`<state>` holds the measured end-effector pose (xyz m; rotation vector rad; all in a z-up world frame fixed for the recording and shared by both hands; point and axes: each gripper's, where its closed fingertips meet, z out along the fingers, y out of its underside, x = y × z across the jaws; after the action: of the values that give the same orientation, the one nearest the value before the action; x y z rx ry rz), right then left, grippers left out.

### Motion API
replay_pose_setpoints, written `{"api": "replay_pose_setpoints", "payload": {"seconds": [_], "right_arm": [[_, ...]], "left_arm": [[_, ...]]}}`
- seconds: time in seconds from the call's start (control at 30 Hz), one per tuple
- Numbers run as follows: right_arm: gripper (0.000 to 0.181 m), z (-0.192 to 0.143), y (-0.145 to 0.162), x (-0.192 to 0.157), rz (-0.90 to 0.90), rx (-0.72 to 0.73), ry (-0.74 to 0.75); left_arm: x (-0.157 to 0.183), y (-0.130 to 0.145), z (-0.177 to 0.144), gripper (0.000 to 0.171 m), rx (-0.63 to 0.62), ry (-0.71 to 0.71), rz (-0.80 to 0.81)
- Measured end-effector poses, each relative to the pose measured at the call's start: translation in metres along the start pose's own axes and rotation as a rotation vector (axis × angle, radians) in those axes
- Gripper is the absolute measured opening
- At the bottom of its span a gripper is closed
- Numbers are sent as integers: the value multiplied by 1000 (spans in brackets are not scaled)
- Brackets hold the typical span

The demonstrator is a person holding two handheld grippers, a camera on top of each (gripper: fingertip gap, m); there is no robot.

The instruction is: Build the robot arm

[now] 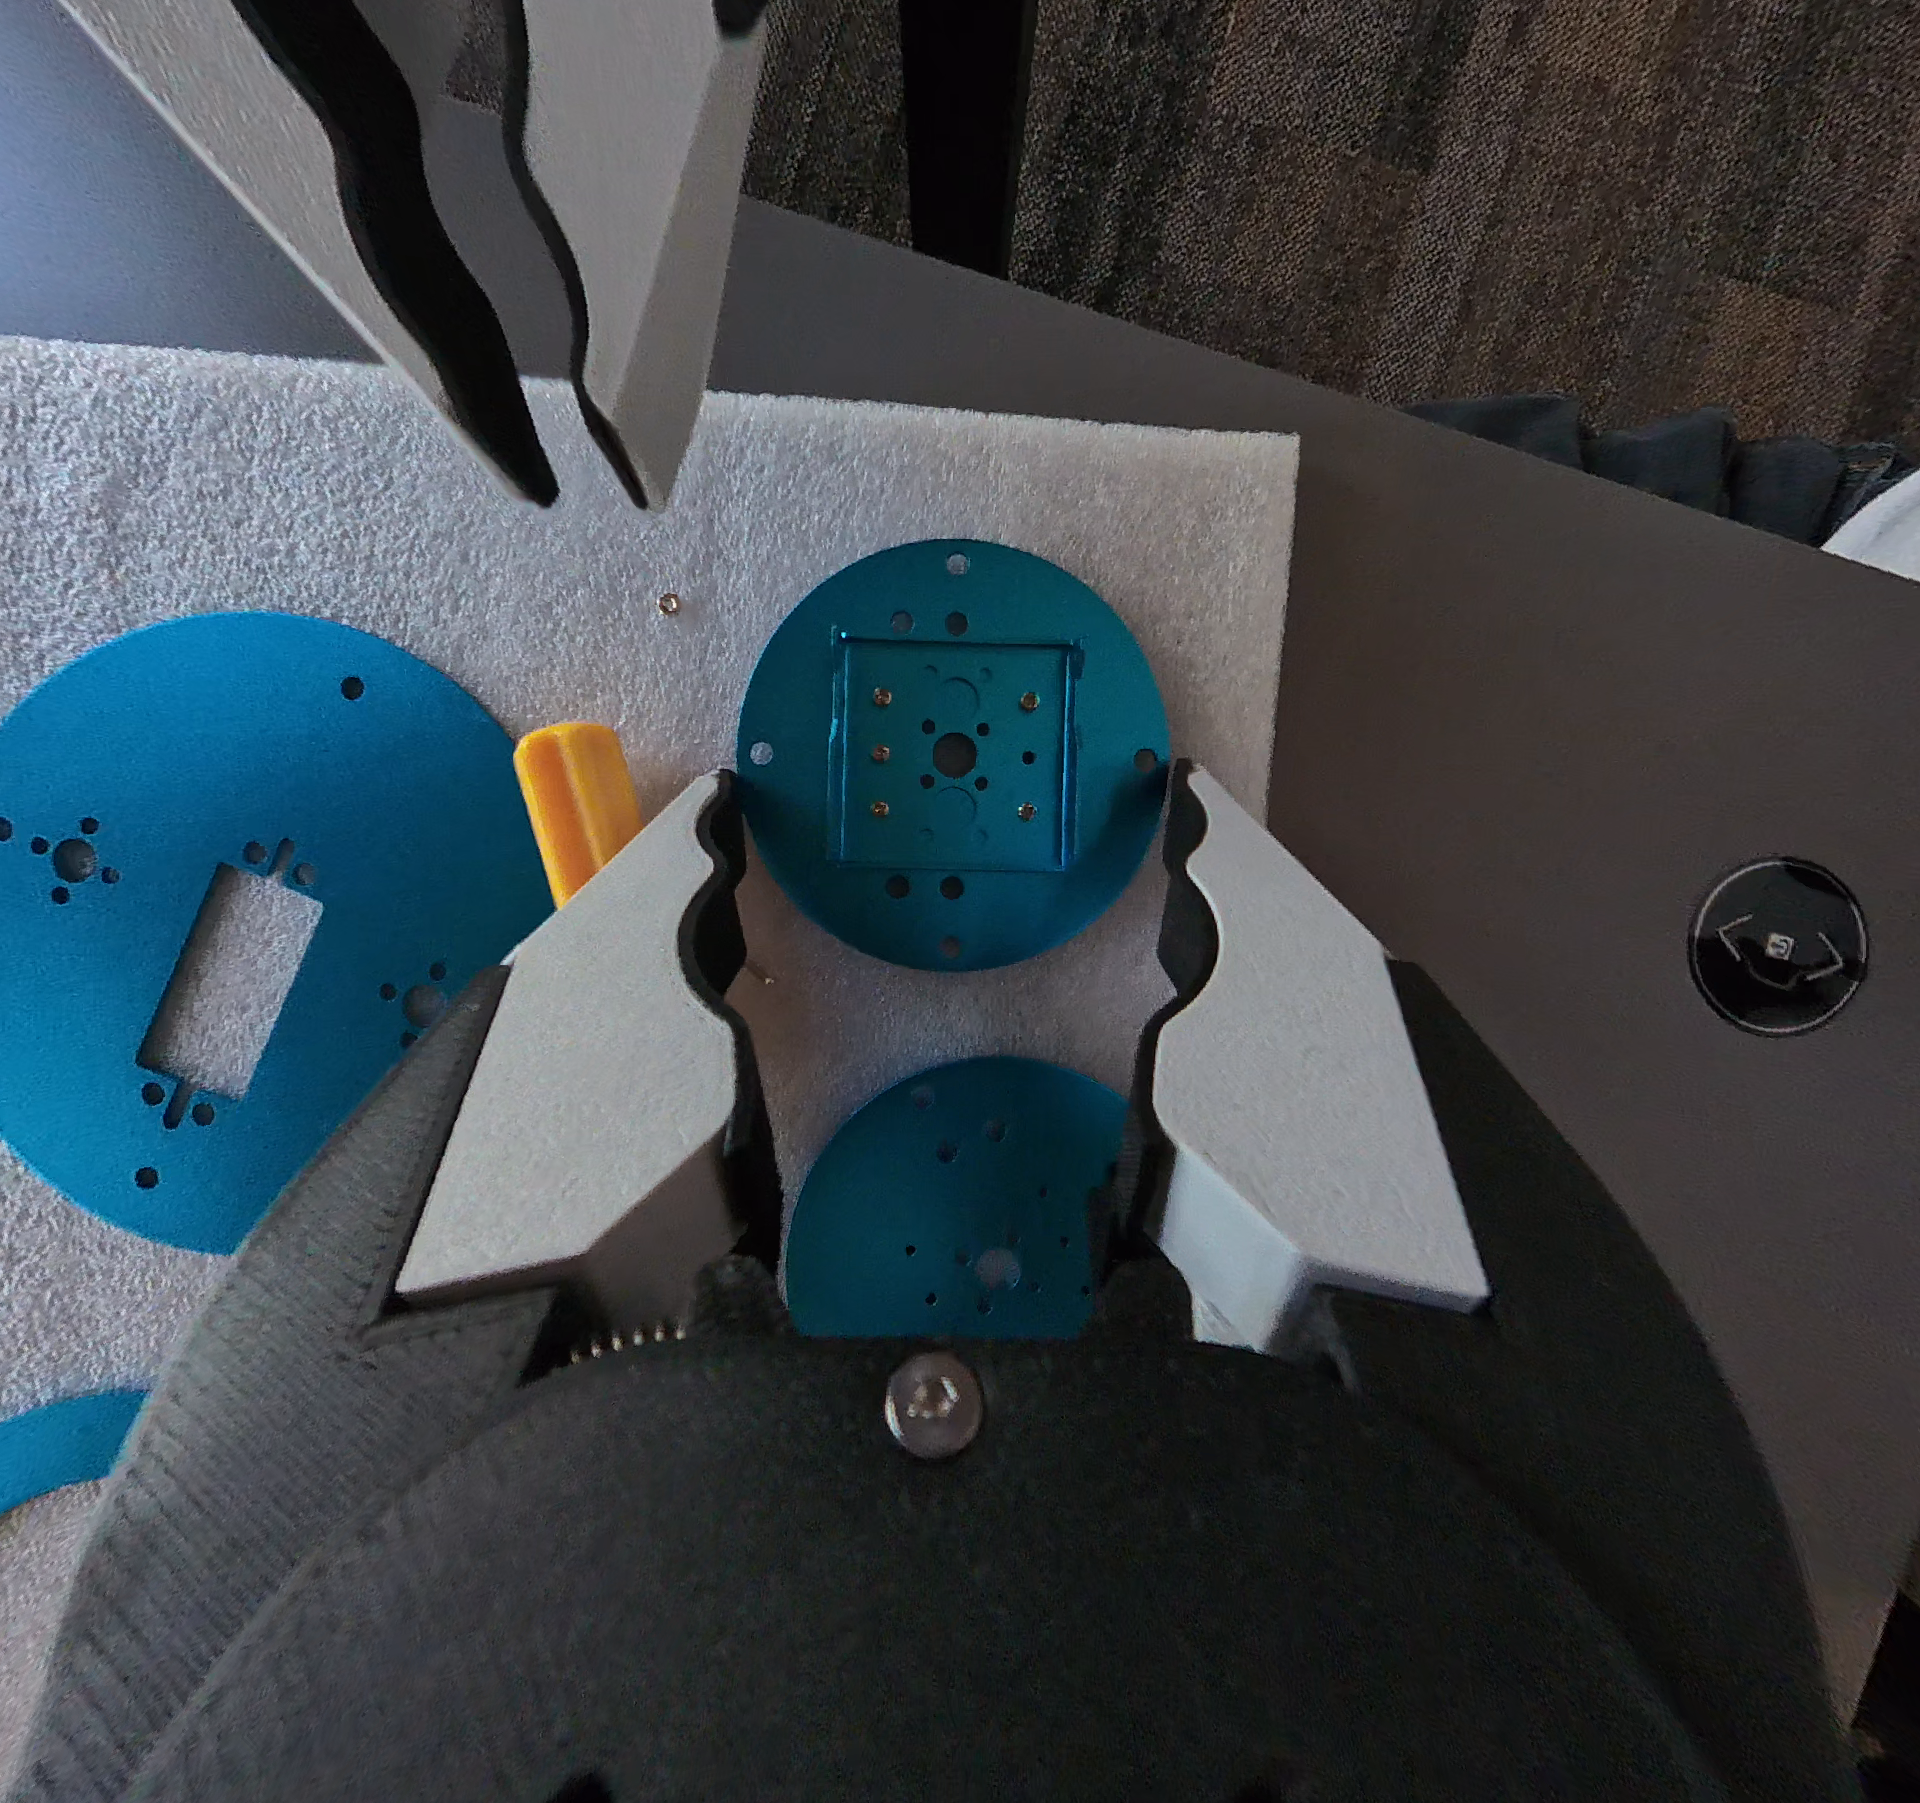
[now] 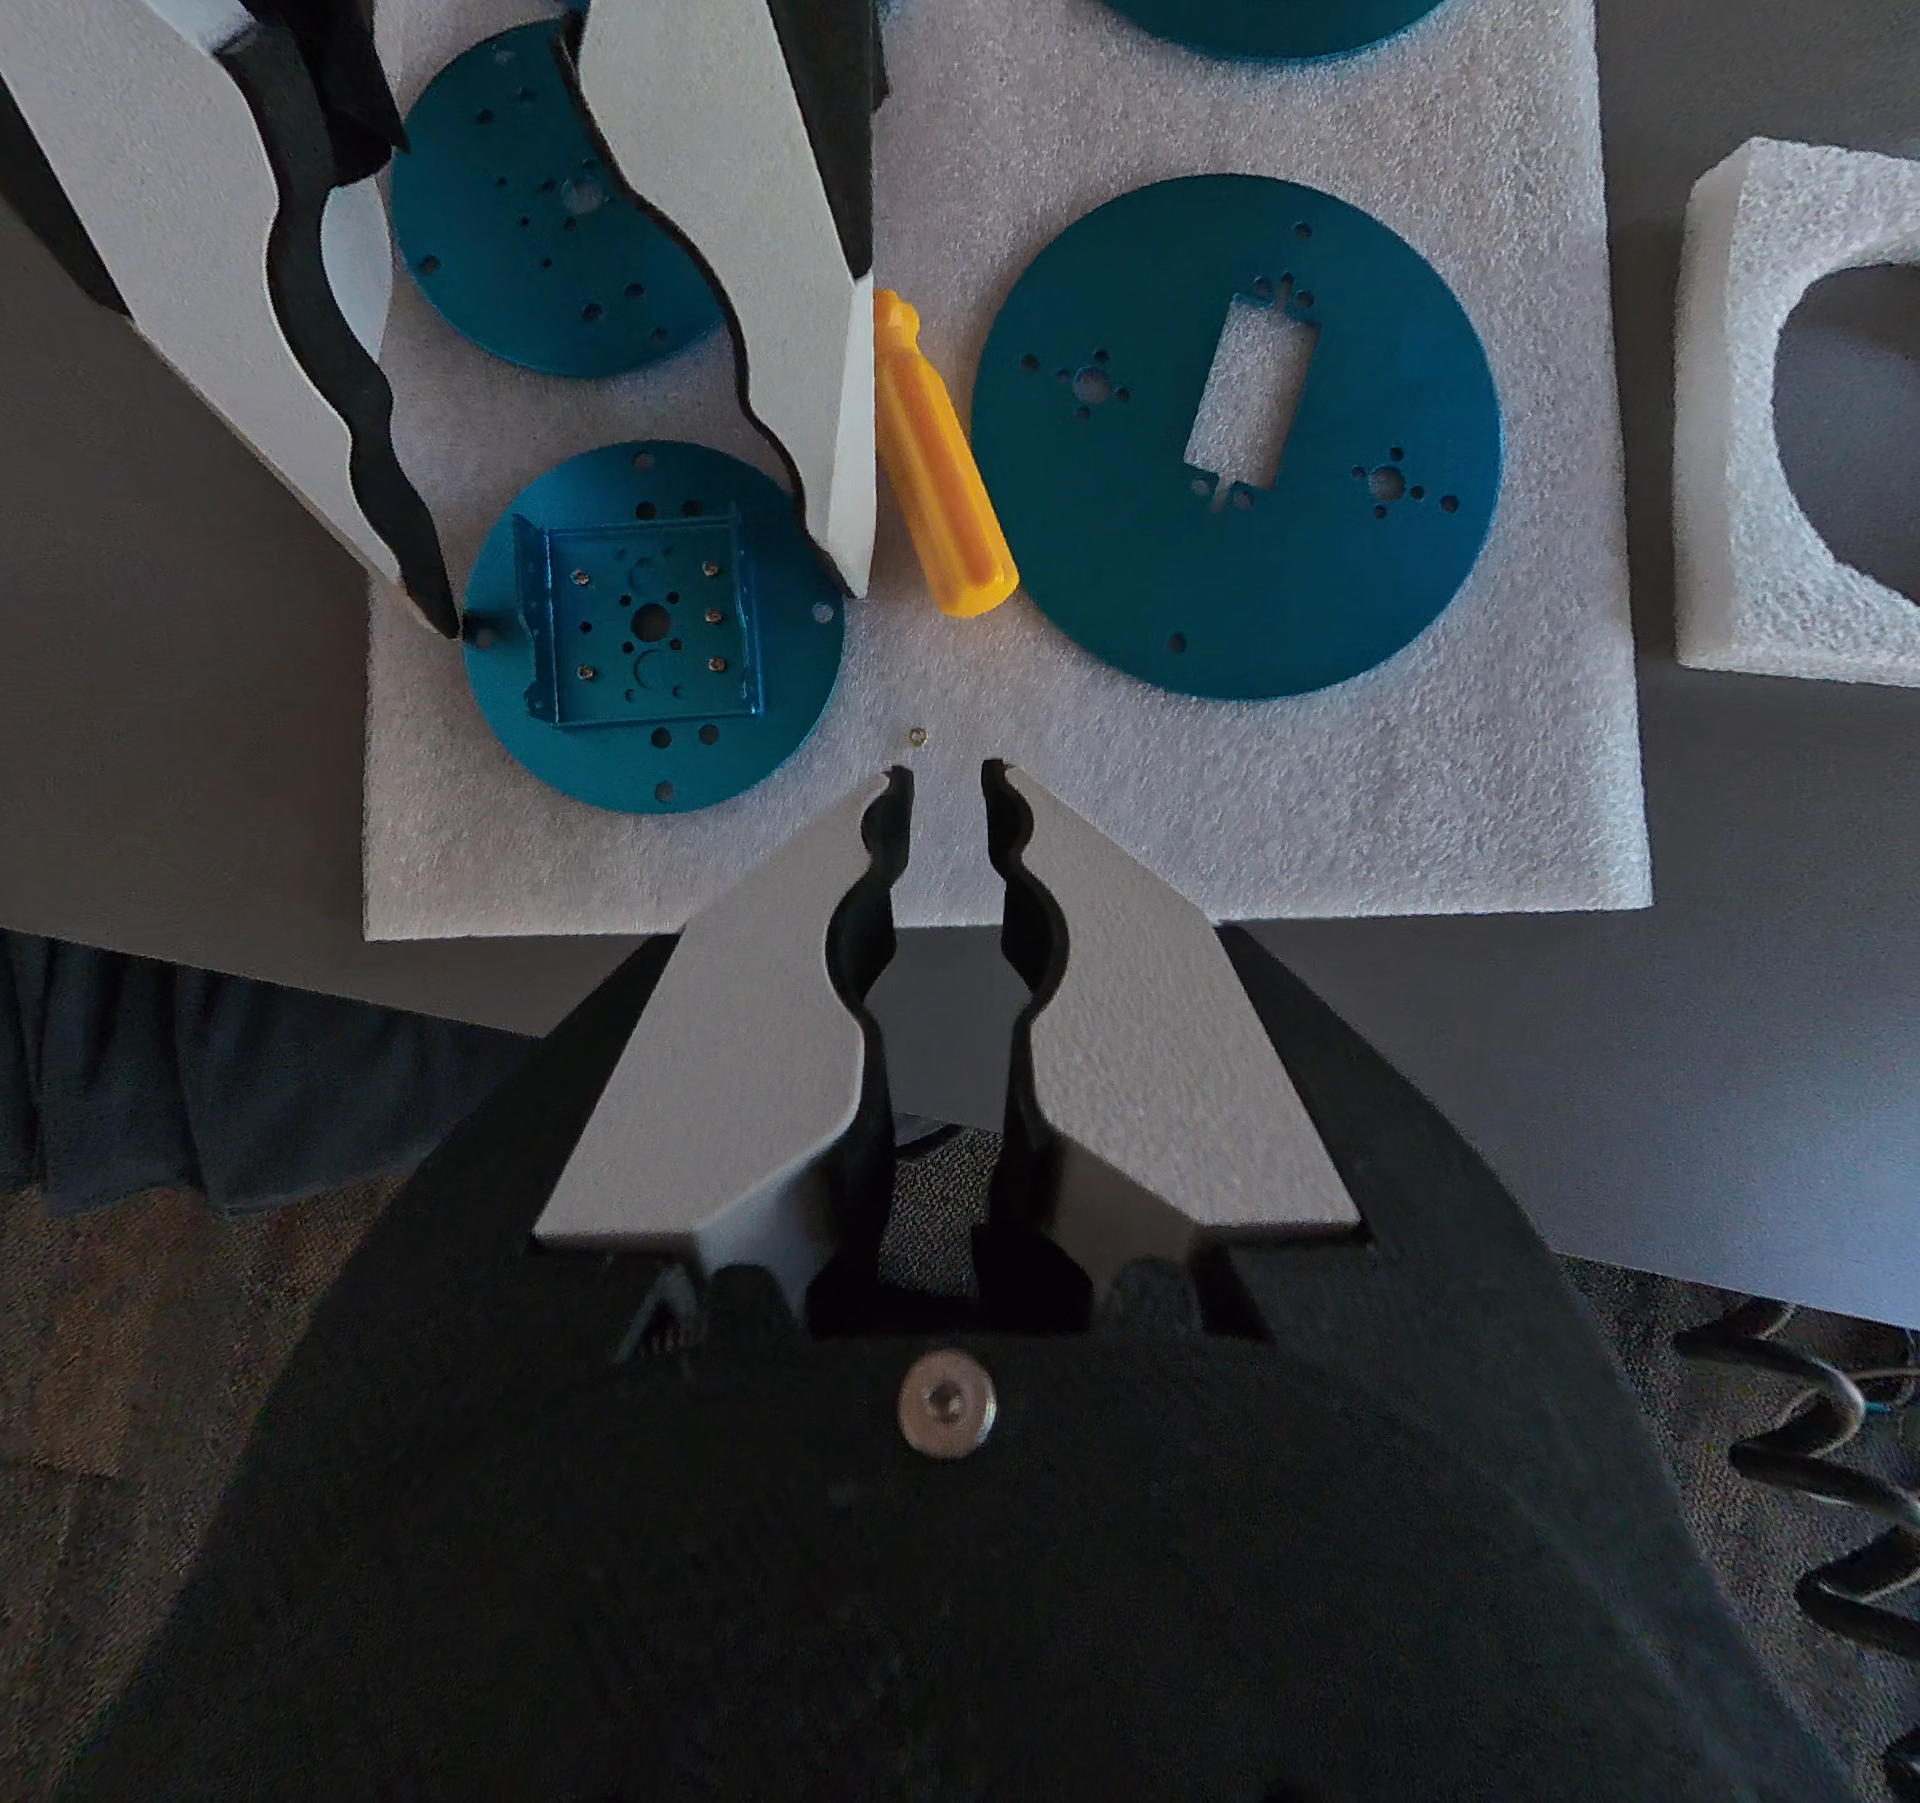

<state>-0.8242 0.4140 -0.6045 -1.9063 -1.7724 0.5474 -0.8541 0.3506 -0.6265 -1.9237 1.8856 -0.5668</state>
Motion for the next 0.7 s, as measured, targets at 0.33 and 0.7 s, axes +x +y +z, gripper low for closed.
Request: {"api": "replay_pose_setpoints", "payload": {"seconds": [0.33,0.7], "right_arm": [[12,-5,11,-6,17,4,13],[12,6,6,-13,12,33,-2]], "left_arm": [[0,1,1,80,-42,-13,25],[-1,4,-4,80,-37,-57,-25]]}}
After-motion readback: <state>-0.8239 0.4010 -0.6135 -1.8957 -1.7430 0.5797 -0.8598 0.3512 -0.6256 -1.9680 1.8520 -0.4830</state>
